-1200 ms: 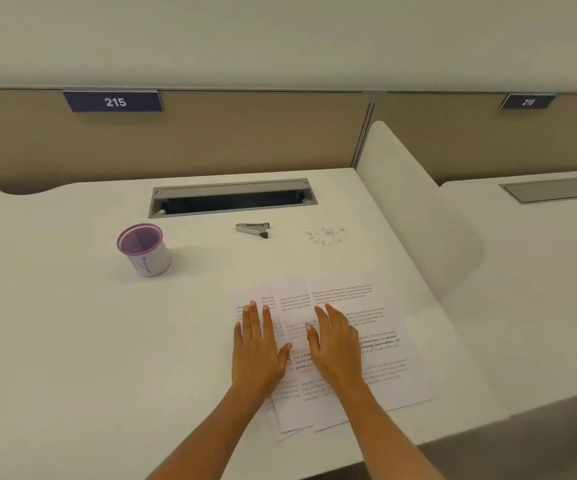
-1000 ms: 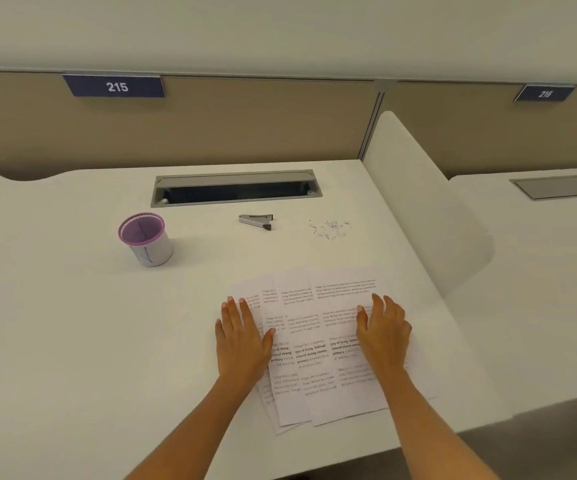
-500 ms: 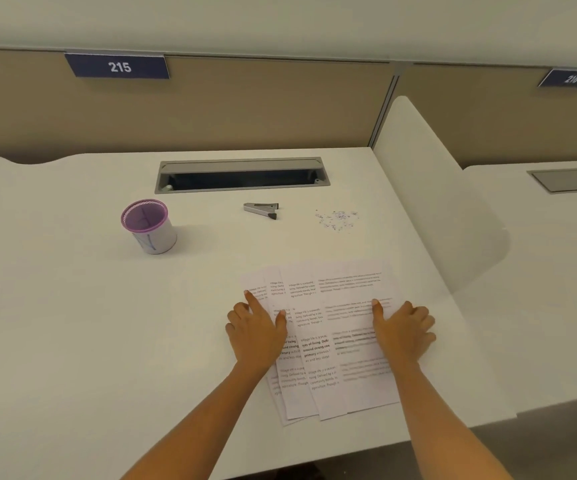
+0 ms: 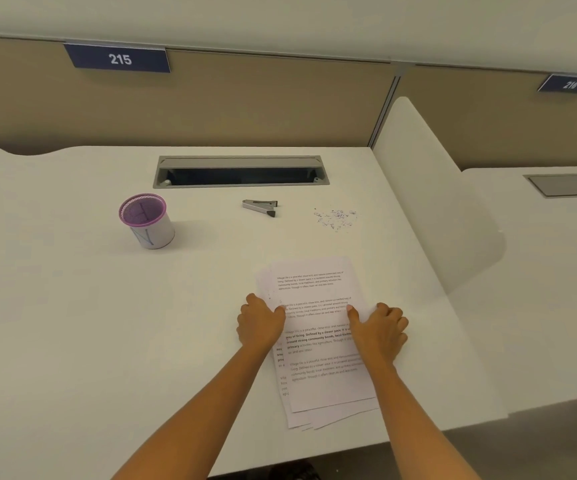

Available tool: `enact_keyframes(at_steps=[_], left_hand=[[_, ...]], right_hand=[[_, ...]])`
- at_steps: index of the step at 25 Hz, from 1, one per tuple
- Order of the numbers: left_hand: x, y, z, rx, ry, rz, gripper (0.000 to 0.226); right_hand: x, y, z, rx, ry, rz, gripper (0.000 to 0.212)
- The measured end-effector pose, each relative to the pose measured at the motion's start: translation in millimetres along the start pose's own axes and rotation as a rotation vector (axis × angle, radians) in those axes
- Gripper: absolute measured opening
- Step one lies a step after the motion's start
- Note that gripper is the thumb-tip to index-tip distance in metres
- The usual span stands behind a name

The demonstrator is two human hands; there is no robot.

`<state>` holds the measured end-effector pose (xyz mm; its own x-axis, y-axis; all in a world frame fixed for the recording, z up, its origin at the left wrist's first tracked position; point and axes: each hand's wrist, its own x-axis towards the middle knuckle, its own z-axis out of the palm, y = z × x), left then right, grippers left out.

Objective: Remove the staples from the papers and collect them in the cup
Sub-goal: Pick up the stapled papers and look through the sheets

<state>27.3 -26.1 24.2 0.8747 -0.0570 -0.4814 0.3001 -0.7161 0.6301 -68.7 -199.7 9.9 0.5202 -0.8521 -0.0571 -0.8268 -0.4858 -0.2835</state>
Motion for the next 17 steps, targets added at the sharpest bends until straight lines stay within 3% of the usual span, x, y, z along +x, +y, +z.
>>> enact_keyframes(at_steps=[2, 5, 8, 11, 15, 17], left_hand=[[1.6, 0.9, 2.4, -0.064, -0.049, 0.0, 0.053], [-4.7, 5.0, 11.7, -0.191, -0.112, 0.068, 0.017], [-12.5, 9.0, 12.3, -0.316, -0.113, 0.077, 0.025], [-17.6, 12.1, -11.1, -0.483, -0.168, 0.14, 0.026], [-32.5, 29.5, -60.7, -0.592, -0.289, 0.412, 0.025], [-40.7, 42.0, -82.5, -0.632, -0.297, 0.514, 0.025]], right_hand=[[2.0, -0.4, -2.3, -0.007, -0.045, 0.0, 0.069], [-4.1, -12.1, 0.6, 0.058, -0.166, -0.011, 0.072], [-8.4, -17.3, 1.8, 0.26, -0.284, 0.049, 0.073], [-7.4, -8.9, -7.1, 0.455, -0.273, 0.053, 0.076], [-2.6, -5.9, -41.6, 1.131, -0.485, -0.046, 0.048], [-0.5, -12.9, -62.1, 1.261, -0.519, -0.164, 0.035]])
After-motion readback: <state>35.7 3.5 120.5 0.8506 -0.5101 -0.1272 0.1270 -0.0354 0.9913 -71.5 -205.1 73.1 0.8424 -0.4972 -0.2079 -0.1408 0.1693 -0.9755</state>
